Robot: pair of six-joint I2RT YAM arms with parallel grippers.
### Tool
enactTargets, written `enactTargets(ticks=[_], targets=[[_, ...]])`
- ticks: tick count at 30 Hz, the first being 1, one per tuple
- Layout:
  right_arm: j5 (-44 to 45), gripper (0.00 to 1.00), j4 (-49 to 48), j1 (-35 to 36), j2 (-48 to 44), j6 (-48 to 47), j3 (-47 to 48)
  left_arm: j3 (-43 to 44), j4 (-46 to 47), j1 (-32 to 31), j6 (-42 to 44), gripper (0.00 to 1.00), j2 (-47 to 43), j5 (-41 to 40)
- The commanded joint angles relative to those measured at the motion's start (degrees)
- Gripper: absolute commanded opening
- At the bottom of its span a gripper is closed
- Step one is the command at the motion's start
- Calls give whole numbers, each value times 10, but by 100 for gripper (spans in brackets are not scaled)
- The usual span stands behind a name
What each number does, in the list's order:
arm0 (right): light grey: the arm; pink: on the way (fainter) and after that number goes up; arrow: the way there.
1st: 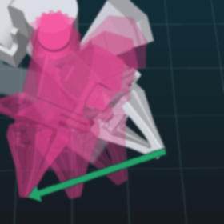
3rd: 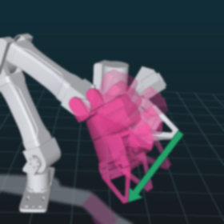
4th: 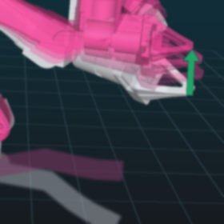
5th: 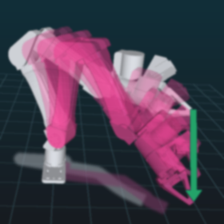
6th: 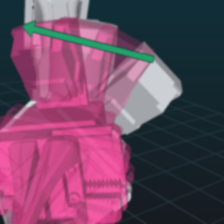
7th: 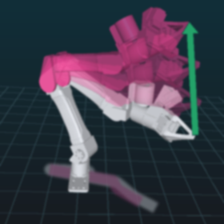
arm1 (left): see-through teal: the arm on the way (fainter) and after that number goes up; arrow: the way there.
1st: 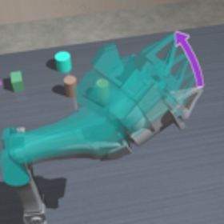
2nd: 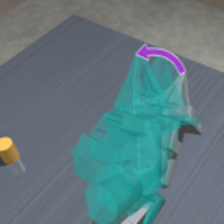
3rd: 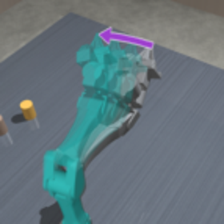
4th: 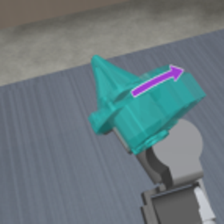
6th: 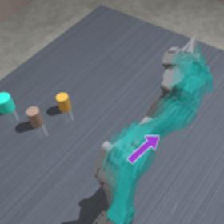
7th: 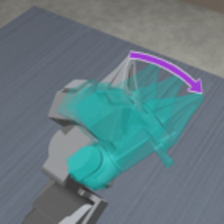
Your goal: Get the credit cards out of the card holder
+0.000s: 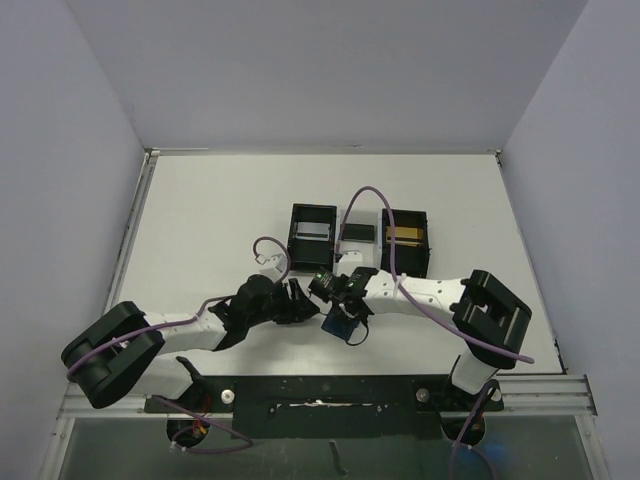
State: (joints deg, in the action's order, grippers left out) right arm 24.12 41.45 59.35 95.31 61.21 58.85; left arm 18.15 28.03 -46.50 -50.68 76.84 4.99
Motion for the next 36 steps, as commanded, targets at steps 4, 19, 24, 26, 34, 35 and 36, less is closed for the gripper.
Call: enactTargets(ticks=[4, 19, 24, 26, 34, 35, 36], targets=[[-32, 5, -101, 1, -57, -30, -58, 69, -41, -3, 62, 54, 21, 29], [-79, 0, -241, -13, -190, -58, -165, 115, -106, -35, 96, 39, 116, 21], [-78, 0, -241, -16, -217, -56, -184, 108, -102, -35, 92, 27, 122, 27], [-78, 0, -221, -17, -216, -53, -179, 102, -96, -35, 84, 27, 123, 27], [-60, 28, -121, -2, -120, -45, -97, 86, -71, -36, 69, 27, 113, 32], [-58, 30, -119, 0, -111, -46, -90, 85, -70, -35, 68, 27, 111, 33], [-58, 34, -119, 1, -103, -48, -85, 84, -69, -36, 68, 27, 109, 34]])
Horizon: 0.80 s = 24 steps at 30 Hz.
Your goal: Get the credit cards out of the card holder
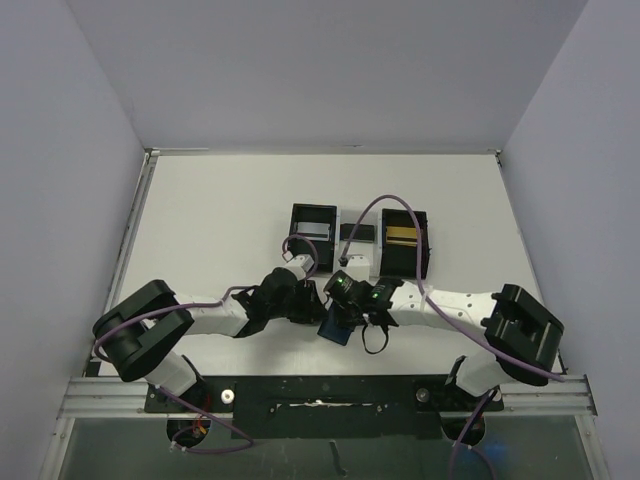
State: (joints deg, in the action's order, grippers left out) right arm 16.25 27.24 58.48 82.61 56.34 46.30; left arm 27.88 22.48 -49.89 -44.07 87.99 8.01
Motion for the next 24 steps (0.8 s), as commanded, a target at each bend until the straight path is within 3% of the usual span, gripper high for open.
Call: enactTargets(ticks=[1, 5, 11, 14, 19, 22, 24], targets=[[21, 38, 24, 11, 31, 2, 47, -14, -13, -1, 2, 27, -4, 5], [39, 43, 64, 10, 61, 30, 68, -26, -6, -1, -5, 27, -15, 4], [69, 42, 128, 44, 110, 94, 59, -37, 10, -1, -17, 27, -18, 9], [91, 35, 136, 57, 131, 99, 56, -41, 21, -1, -22, 26, -14, 12], [127, 12, 156, 68, 145, 93, 73, -41, 25, -1, -25, 26, -6, 18], [112, 0, 113, 68, 117, 71, 54, -40, 28, -1, -27, 26, -3, 18], [98, 0, 77, 67, 84, 59, 35, -40, 30, -1, -28, 26, -1, 19]])
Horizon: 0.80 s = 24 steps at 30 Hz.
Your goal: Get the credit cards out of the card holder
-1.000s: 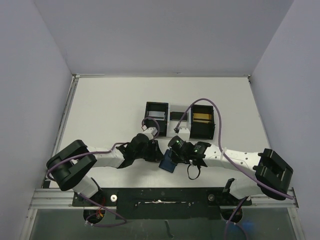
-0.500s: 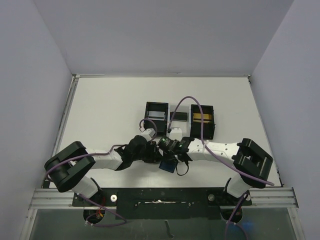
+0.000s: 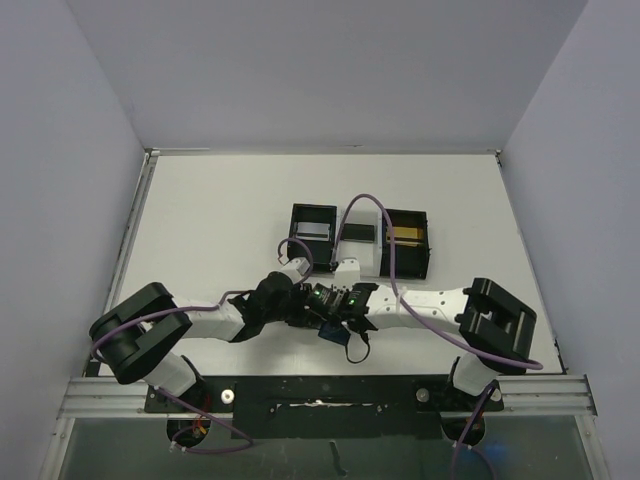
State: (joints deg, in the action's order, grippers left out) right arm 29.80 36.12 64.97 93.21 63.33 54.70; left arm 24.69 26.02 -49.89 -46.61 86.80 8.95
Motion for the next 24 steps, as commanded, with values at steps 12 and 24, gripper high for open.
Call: enactTargets(ticks=[12, 24], targets=[[-141, 0, -185, -46, -217, -64, -178, -8, -9, -2, -8, 6, 26, 2], [-115, 8, -59, -74, -268, 25, -222, -11, -1, -2, -9, 16, 4, 4]])
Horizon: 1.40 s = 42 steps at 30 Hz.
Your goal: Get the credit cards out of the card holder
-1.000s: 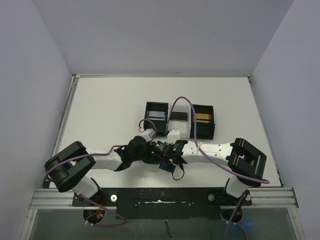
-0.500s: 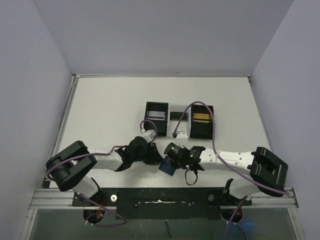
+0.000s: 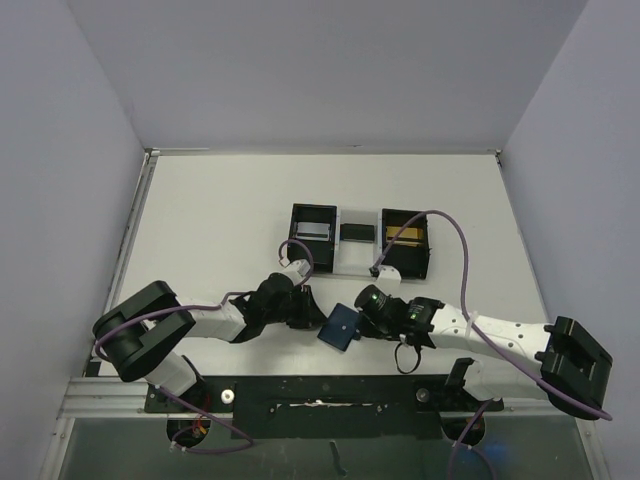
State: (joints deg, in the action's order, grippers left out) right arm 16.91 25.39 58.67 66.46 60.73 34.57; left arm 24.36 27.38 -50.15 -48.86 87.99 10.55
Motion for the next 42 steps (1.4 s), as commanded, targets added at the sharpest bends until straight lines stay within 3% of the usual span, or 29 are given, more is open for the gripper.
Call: enactTargets(ticks=[1, 8, 14, 21, 29, 34, 38, 42], targets=[[12, 10, 49, -12, 2, 58, -27, -6, -18, 0, 15, 18, -12, -12], [-15, 29, 23, -16, -3, 75, -49, -4, -43, 0, 23, 25, -41, -17], [-28, 32, 13, -21, -22, 88, -62, 2, -68, 0, 30, 26, -61, -19], [-84, 32, -82, -31, -80, 129, -129, 6, -79, 0, 33, 30, -81, -22], [-144, 27, -180, -66, -103, 152, -191, -3, -104, 0, 35, 37, -134, -57], [-144, 16, -178, -68, -106, 156, -197, -10, -131, 1, 37, 41, -186, -90], [-138, 6, -174, -76, -121, 131, -182, -21, -148, 2, 41, 51, -244, -123], [-140, 4, -176, -82, -139, 74, -144, -37, -167, 3, 43, 67, -313, -163]])
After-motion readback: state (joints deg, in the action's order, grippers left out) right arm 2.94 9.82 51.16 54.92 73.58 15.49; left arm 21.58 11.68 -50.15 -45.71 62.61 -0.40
